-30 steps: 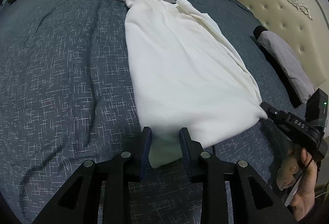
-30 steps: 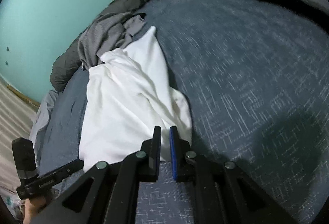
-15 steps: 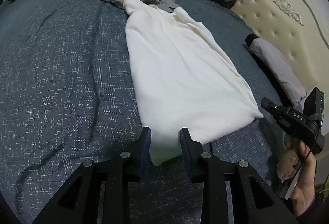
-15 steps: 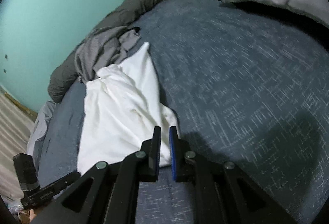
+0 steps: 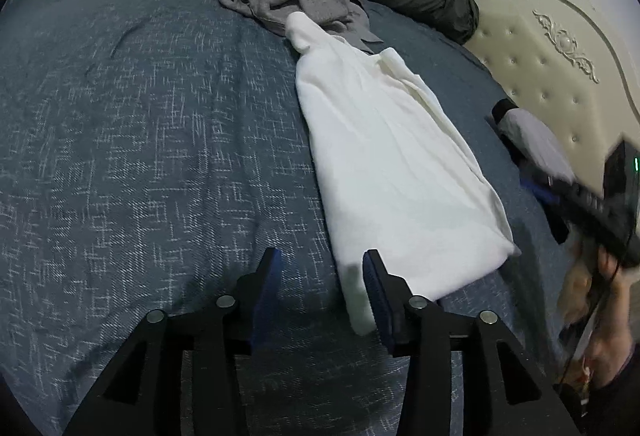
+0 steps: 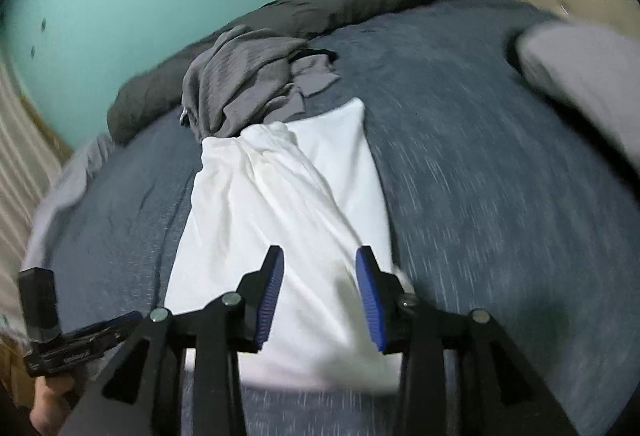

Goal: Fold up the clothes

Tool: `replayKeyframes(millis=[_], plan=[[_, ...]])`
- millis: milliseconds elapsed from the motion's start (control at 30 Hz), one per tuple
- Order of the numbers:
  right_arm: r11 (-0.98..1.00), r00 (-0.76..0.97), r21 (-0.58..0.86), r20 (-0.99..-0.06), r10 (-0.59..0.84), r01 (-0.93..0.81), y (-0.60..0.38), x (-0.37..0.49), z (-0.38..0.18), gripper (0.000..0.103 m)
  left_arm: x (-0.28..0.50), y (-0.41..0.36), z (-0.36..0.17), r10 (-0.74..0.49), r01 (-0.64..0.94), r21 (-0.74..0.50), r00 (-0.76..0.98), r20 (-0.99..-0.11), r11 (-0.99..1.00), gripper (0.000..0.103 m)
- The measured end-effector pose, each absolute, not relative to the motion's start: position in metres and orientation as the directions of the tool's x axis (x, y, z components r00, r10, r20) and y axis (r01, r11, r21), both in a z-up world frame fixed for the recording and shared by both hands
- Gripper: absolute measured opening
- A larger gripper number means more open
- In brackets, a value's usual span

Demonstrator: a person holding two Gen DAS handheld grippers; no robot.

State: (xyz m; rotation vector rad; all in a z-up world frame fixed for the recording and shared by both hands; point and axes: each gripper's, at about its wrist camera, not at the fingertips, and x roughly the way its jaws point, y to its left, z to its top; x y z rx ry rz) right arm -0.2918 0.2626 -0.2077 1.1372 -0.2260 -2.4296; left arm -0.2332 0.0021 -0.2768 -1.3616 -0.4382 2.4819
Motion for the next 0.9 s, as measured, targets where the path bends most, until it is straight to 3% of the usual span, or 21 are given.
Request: replayKeyframes(millis=[367,467,900], plan=[[-0.881,-0.488,0.104,-0.800,-0.350,0.461,0.168,-0.379,-0.191,0.038,-0.240,-0.008,-0.270,0.341,-0.104,-0.342,-0.547,-0.764,-0.934,0.060],[-0.880,-0.483,0.072,-0.813,-0.324,0.470,0.148,-0.399,-0.194,0.038,-0.242,-0.012,-0.270,0.324,-0.101,-0.325,-0.554,-0.767,-0.940,0.069],[-0.808,-0.521,-0.143,-0.824,-0.223,0.571,0.077,-0.427,-0.223,0.037,-0.249,-0.027,-0.277,0.307,-0.074,-0.320,-0.546,-0.780,-0.944,0.070]])
